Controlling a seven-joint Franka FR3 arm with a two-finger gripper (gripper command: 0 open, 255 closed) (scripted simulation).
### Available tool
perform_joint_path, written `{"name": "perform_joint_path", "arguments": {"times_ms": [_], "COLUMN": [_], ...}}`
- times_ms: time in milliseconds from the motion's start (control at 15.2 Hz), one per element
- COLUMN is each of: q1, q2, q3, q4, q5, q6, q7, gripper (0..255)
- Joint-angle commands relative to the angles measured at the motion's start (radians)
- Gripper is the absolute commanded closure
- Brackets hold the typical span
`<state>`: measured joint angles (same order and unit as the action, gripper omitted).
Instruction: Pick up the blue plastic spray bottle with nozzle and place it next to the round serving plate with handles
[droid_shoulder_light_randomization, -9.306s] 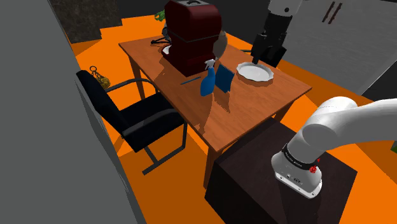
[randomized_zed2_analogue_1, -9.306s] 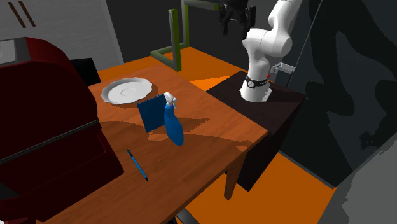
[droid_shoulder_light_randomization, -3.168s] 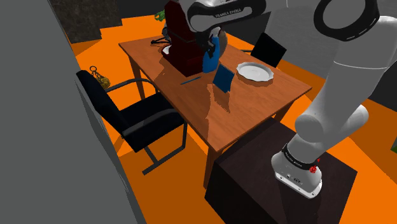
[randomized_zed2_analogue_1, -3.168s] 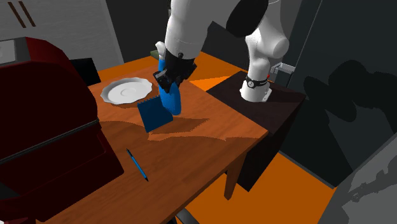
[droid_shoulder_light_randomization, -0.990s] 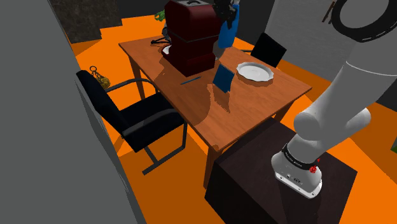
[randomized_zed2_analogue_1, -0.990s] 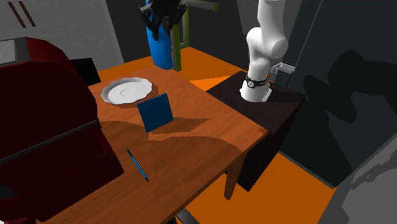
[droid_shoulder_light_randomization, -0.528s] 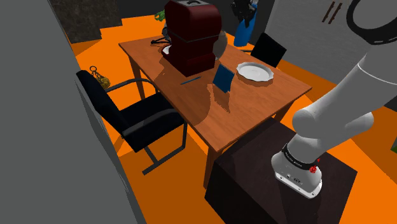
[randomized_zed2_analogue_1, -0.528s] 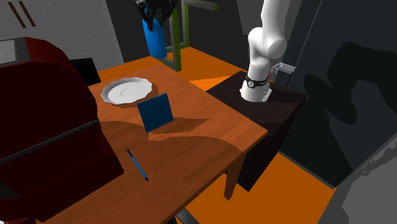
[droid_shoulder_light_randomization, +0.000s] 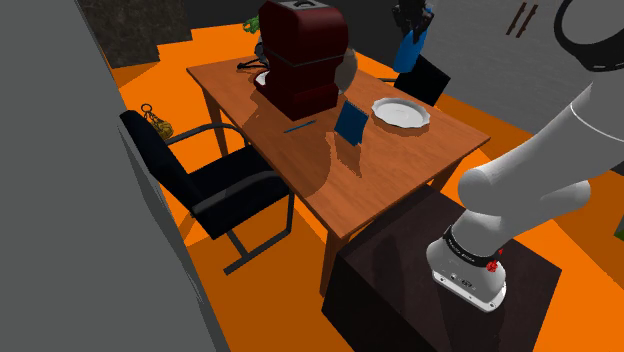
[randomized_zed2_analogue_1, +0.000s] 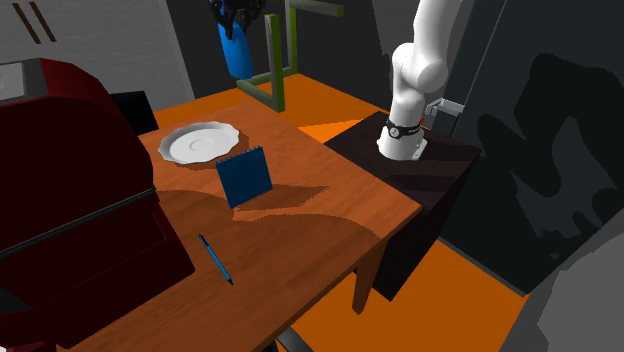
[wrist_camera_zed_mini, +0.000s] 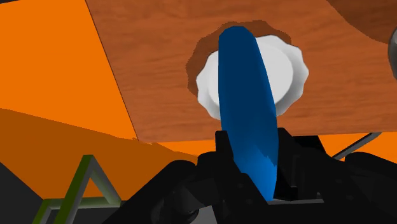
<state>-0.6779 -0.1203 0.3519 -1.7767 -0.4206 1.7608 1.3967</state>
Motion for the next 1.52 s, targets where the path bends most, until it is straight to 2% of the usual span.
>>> {"name": "perform_joint_path", "arguments": {"times_ms": [0,132,1452], "q1": [-0.022,-0.038,-0.043], "q2": [-0.012,-0.016,-0.009], "q3": [-0.031,-0.055,-0.059], "q4": [-0.012,-0.020,-0.272], "q5": [0.005,0.007,-0.035], "q6": [0.024,0.045,0.284], "q7": [-0.050,-0.085,0.023], "gripper": [255,255,255]}}
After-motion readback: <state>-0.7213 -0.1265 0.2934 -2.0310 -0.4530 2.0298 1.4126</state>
